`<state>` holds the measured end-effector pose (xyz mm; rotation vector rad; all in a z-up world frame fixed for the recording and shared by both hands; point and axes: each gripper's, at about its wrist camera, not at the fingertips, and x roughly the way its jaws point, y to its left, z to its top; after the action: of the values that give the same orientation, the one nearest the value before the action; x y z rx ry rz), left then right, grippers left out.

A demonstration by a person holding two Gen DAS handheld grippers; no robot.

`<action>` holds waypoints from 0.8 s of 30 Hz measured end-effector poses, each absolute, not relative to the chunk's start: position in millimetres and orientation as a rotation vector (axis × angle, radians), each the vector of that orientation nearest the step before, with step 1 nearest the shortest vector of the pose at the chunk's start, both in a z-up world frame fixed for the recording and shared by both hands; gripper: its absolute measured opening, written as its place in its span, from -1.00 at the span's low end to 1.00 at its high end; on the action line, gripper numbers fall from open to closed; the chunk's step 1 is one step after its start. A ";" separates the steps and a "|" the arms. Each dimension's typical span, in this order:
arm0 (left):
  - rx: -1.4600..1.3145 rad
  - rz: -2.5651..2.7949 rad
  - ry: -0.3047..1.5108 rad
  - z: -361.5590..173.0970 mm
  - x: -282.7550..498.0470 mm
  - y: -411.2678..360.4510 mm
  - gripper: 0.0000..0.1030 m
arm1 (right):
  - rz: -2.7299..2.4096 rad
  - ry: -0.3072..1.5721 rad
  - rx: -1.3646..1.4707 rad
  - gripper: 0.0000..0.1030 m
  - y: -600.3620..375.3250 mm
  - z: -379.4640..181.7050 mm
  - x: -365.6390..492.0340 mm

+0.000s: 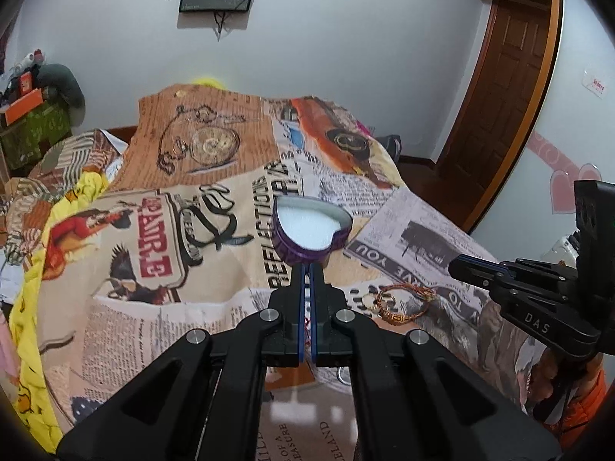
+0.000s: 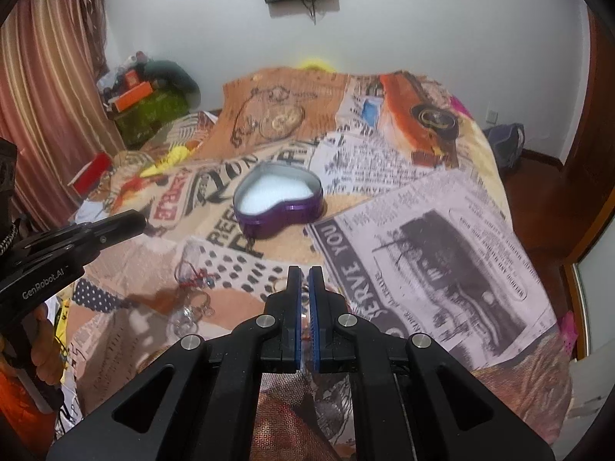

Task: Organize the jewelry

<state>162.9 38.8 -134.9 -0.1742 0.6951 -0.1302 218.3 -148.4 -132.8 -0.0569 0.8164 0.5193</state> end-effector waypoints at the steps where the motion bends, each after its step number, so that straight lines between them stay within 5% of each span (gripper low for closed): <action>1: -0.171 -0.127 0.689 -132.7 161.9 39.3 -0.99 | 0.519 0.805 -0.056 -0.94 -148.2 -129.6 217.4; 10: -0.190 -0.102 0.697 -133.0 159.3 51.6 -0.99 | 0.470 0.835 -0.048 -0.85 -157.8 -137.6 224.8; 12: -0.180 -0.079 0.724 -140.5 161.4 53.0 -0.99 | 0.465 0.870 -0.047 -0.57 -160.7 -145.3 228.7; 14: -0.176 -0.069 0.752 -148.2 163.5 54.1 -0.95 | 0.457 0.888 -0.047 -0.03 -164.0 -150.9 231.3; 19: -0.229 -0.074 0.839 -172.3 170.6 61.7 -0.50 | 0.442 0.887 -0.075 0.01 -164.4 -161.0 236.0; 24: -0.244 -0.075 0.871 -184.6 171.9 64.2 -0.46 | 0.441 0.911 -0.127 0.01 -159.3 -177.9 249.0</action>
<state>171.9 64.2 -184.6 -0.2443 0.8714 -0.0754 249.0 -159.3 -177.9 -0.1266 0.9105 0.4412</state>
